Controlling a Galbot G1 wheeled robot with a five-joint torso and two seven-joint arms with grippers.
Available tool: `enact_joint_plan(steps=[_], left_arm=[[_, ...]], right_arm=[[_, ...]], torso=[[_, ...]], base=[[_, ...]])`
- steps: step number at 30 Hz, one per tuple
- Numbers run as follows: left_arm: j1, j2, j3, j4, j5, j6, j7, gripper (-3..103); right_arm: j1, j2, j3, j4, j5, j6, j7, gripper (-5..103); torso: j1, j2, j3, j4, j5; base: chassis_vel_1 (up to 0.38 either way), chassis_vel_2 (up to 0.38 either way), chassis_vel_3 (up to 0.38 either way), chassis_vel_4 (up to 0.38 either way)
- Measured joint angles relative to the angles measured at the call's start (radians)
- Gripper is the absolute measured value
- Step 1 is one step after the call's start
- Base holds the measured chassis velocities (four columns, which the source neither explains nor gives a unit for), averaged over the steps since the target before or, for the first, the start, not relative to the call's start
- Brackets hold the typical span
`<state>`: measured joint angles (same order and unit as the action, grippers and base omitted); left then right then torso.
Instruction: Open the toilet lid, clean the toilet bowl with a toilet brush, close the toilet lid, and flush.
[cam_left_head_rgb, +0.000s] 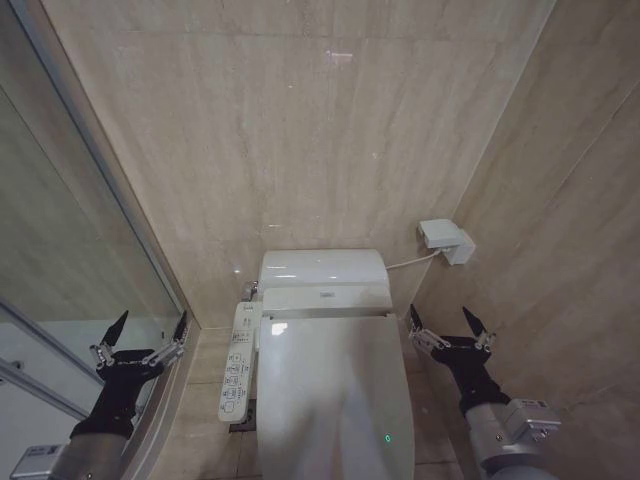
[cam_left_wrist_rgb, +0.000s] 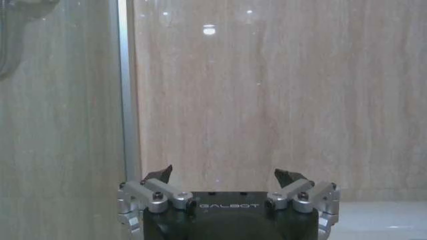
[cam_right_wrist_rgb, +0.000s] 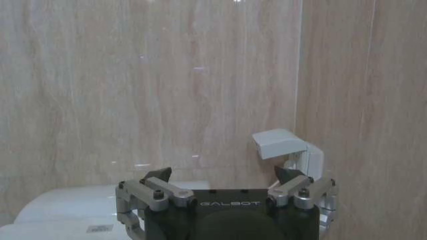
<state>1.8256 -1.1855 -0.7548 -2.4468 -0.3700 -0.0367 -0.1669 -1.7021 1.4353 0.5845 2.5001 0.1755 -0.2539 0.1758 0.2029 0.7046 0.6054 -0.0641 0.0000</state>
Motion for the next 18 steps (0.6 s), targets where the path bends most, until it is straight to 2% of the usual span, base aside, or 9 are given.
enact_joint_plan(steps=[5, 8, 13, 18], left_arm=[[0.020, -0.008, 0.009, -0.028, 0.022, 0.000, 0.010, 100], [0.022, -0.008, 0.000, -0.033, 0.124, -0.023, 0.065, 100], [0.026, -0.006, 0.005, -0.048, 0.137, -0.030, 0.072, 100], [0.029, -0.011, 0.024, -0.056, 0.102, -0.031, 0.056, 100]], right_arm=[[0.000, 0.000, 0.000, 0.000, 0.000, 0.000, 0.000, 100], [0.000, 0.000, 0.000, 0.000, 0.000, 0.000, 0.000, 100], [0.000, 0.000, 0.000, 0.000, 0.000, 0.000, 0.000, 100], [0.000, 0.000, 0.000, 0.000, 0.000, 0.000, 0.000, 100]], torso=[[0.000, 0.000, 0.000, 0.0002, 0.0001], [0.000, 0.000, 0.000, 0.0000, 0.0001], [0.000, 0.000, 0.000, 0.0002, 0.0001], [0.000, 0.000, 0.000, 0.0000, 0.0001]], base=[[0.000, 0.000, 0.000, 0.000], [0.000, 0.000, 0.000, 0.000], [0.000, 0.000, 0.000, 0.000], [0.000, 0.000, 0.000, 0.000]])
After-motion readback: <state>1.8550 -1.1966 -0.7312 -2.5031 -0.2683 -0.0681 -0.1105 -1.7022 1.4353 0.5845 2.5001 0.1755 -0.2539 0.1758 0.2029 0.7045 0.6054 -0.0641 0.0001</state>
